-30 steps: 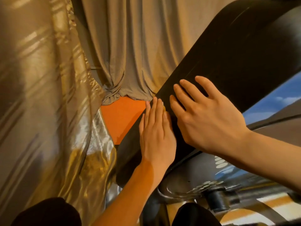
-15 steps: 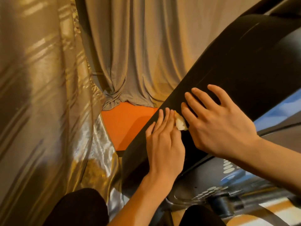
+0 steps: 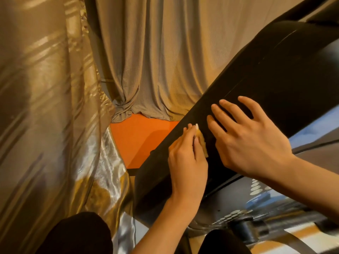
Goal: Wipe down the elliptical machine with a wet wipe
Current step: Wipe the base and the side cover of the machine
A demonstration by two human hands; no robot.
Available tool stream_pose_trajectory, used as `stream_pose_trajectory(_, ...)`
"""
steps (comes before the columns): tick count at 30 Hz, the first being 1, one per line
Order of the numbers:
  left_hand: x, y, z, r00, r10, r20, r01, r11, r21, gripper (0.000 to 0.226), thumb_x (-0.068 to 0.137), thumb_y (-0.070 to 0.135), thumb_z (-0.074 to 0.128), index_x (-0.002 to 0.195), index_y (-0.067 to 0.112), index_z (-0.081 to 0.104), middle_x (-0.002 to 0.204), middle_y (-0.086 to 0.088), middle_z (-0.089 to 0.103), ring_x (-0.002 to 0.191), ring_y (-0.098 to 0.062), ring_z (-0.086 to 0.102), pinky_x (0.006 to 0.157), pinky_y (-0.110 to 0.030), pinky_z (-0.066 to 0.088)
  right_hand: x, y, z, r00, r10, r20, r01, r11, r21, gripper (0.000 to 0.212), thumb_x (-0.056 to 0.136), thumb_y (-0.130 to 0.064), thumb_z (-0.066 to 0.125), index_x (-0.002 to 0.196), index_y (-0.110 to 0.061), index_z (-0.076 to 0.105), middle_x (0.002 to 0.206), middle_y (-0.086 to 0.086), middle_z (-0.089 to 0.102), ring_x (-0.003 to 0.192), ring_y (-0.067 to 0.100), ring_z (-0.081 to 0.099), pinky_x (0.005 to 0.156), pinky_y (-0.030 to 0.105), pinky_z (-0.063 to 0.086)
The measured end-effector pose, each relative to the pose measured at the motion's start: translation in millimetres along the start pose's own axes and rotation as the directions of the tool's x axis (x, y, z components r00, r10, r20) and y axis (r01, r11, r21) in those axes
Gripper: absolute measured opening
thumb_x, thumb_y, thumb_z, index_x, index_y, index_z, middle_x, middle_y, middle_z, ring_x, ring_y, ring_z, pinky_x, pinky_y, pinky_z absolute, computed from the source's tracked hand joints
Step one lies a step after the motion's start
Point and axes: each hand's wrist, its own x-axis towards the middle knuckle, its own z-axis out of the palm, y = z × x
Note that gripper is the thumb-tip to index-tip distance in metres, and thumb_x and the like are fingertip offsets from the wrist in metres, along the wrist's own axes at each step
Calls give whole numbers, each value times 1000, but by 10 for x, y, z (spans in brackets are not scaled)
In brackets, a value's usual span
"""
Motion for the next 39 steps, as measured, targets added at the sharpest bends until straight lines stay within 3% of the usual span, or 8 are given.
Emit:
stream_pose_trajectory(3,53,183,20,993,-45,106,51,997,-52,45,108,9,46,152,14,50,157,-1,50,149,-8,39,121,-34,38,6,-6,10,1000,7,-17,-7,1000,-4,54,103,-31,31,134,2,60,144,30,54,139,45,47,116,60,29)
stream_pose_trajectory(6,17,261,65,983,-23,183,26,1000,-14,55,111,39,25,160,16,38,167,3,33,156,-1,19,129,-35,22,5,-13,20,1000,16,-22,-16,1000,8,54,107,-34,29,135,1,60,144,30,54,139,45,47,116,60,29)
stream_pose_trajectory(11,-95,-194,-22,995,-33,93,20,991,133,56,110,40,23,157,20,44,164,7,37,156,-7,21,129,-46,21,-5,-3,26,1000,1,0,-1,1000,-31,56,103,-32,29,136,1,58,146,30,52,141,44,45,117,60,28)
stream_pose_trajectory(18,381,87,118,896,-152,418,105,986,131,61,111,43,9,163,16,-8,172,3,-16,154,-3,-21,129,-32,-11,-1,-20,20,1000,10,-2,-10,1000,-11,55,103,-31,27,136,0,59,147,28,52,141,43,45,117,61,30)
stream_pose_trajectory(23,422,-71,68,904,14,427,-180,920,349,89,93,62,-25,166,16,-4,173,4,-12,155,-5,-22,129,-37,-12,2,-17,16,1000,15,-12,-15,1000,-22,53,104,-31,32,136,2,59,146,27,53,140,43,46,117,60,31)
stream_pose_trajectory(28,-39,-324,-256,899,-81,429,-49,958,284,89,92,70,-18,166,23,-2,172,13,-13,151,8,-23,129,-34,-11,4,-8,11,1000,4,26,-3,999,-48,58,103,-34,28,139,2,56,148,29,50,142,43,44,117,60,29)
stream_pose_trajectory(35,798,131,36,834,-108,540,-73,950,303,56,108,25,3,157,11,-21,170,-15,-22,157,-22,-25,128,-45,-13,16,-25,-1,1000,6,13,-6,1000,-30,55,102,-33,32,139,-1,57,147,26,52,141,43,46,117,60,30)
stream_pose_trajectory(39,339,-121,-110,872,4,489,-149,954,259,81,98,60,-16,166,17,-4,174,3,-12,155,0,-20,129,-37,-13,10,-15,16,1000,6,13,-6,999,-38,54,103,-33,32,137,0,58,147,28,52,141,43,46,117,60,30)
